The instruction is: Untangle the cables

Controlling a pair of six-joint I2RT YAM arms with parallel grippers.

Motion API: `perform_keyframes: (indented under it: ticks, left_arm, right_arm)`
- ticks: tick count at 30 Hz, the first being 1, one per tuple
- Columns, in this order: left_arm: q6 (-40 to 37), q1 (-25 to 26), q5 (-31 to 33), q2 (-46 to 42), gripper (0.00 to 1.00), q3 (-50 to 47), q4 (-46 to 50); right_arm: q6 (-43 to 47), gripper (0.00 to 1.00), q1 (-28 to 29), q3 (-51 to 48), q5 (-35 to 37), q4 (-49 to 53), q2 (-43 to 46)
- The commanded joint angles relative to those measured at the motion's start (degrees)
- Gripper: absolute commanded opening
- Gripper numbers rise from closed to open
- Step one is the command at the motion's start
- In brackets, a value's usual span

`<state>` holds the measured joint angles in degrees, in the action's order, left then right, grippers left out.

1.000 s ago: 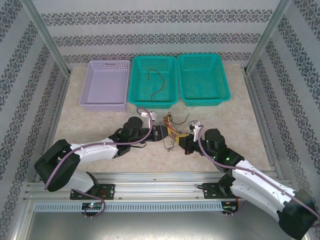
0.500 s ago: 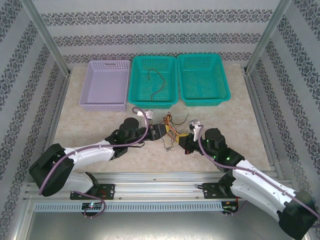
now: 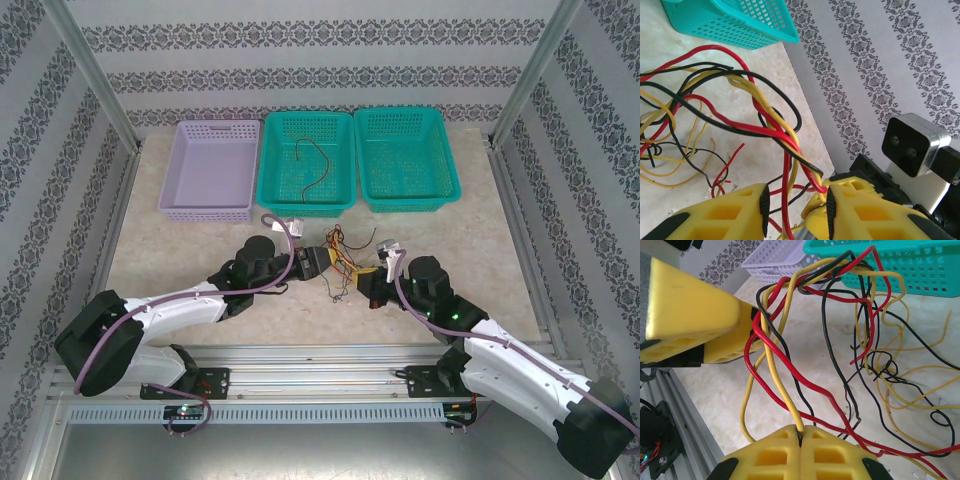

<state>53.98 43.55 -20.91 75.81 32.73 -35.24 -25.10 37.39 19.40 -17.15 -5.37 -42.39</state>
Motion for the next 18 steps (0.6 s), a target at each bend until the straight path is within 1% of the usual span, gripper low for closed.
perform_keyframes:
  ticks: [1, 7, 12, 15, 18]
  left_arm:
    - [-1.1, 0.7, -1.5, -0.2, 0.3, -0.9, -2.8]
    - [-0.8, 0.7, -2.7, 1.2, 0.29, -1.4, -3.1]
    - [-0.7, 0.7, -2.5, 1.3, 0.28, -1.4, -3.7]
    - [-1.2, 0.7, -2.3, 1.1, 0.24, -0.8, -2.8]
    - [-1.6, 0.7, -1.4, 0.4, 0.16, -0.7, -1.7]
  right_arm:
    - [0.7, 0.0, 0.9, 1.4, 1.1, -0.9, 0.9]
    - [0.5, 0.0, 0.9, 1.8, 1.1, -1.2, 0.6]
    - [0.3, 0.0, 1.1, 1.9, 0.7, -1.4, 0.4]
    - [0.3, 0.0, 1.2, 1.7, 0.9, -1.4, 0.5]
    - [0.2, 0.0, 1.3, 1.6, 1.1, -1.4, 0.6]
